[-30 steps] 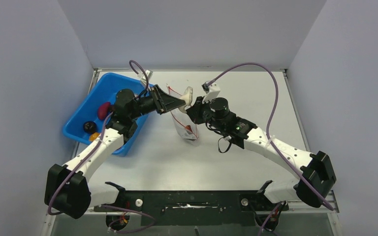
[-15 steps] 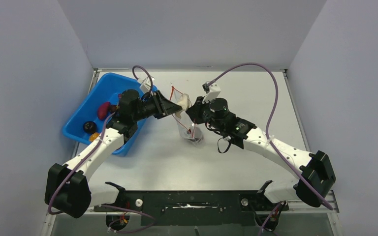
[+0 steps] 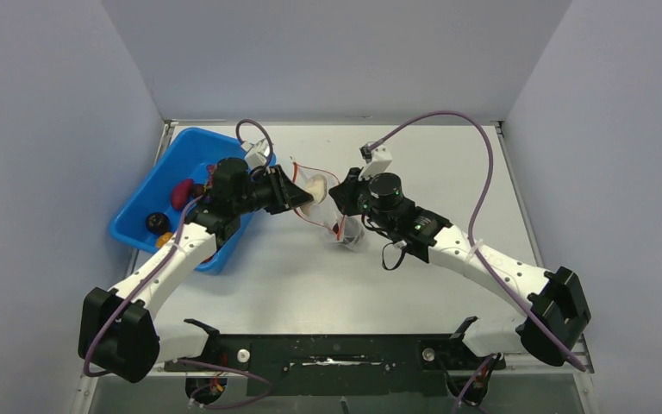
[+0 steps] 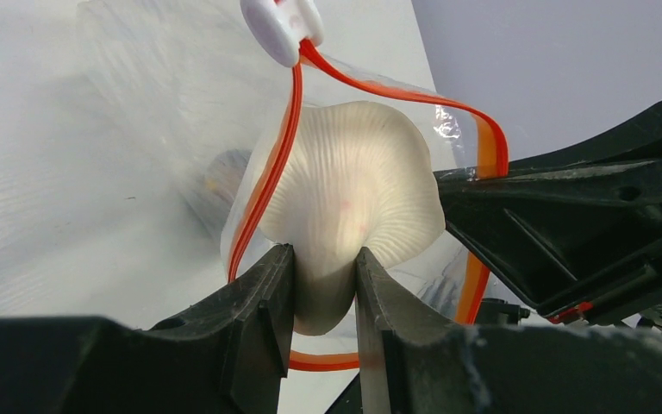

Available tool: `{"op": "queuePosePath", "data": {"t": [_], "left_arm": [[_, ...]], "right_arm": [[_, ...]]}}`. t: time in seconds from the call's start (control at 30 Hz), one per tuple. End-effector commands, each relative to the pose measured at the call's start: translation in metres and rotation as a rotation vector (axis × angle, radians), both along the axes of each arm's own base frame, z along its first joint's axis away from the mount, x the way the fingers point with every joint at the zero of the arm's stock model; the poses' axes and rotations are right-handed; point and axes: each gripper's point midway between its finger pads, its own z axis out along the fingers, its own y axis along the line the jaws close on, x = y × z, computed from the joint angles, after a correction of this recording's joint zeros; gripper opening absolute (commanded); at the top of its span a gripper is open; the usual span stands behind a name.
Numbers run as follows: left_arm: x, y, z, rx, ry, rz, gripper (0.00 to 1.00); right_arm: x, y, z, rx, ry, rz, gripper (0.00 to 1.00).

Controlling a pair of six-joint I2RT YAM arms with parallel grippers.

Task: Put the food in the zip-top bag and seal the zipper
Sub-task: Place the fake vegetable in the zipper food storage bag.

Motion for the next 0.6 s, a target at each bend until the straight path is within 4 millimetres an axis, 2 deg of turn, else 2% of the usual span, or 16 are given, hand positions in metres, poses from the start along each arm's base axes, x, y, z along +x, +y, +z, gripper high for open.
{"op": "queuePosePath", "data": {"t": [0.0,0.17,0.23,0.33,0.43,0.57], "left_arm": [[0.005,0.003,0.032,0.017,-0.109,0.003,0.11],[0.006,0.006,0.030,0.046,-0.105,0.011,0.13],[0.006,0.006,0.028,0.047,-0.103,0.012,0.17],[0.005,0.004,0.029,0.038,-0.102,0.003,0.31],[0.004,0.001,0.037,0.016,-0.125,-0.019,0.44],[-0.002,-0.004,0.051,-0.016,-0.163,-0.065,0.53]], "right_arm": [[0.004,-0.005,0.045,0.111,-0.098,-0.050,0.00],[0.001,-0.003,0.046,0.126,-0.100,-0.037,0.00],[0.000,-0.002,0.044,0.127,-0.095,-0.032,0.00],[0.000,-0.001,0.040,0.121,-0.087,-0.027,0.00],[0.000,0.000,0.038,0.110,-0.082,-0.020,0.00],[0.000,0.000,0.039,0.106,-0.083,-0.017,0.00]]}}
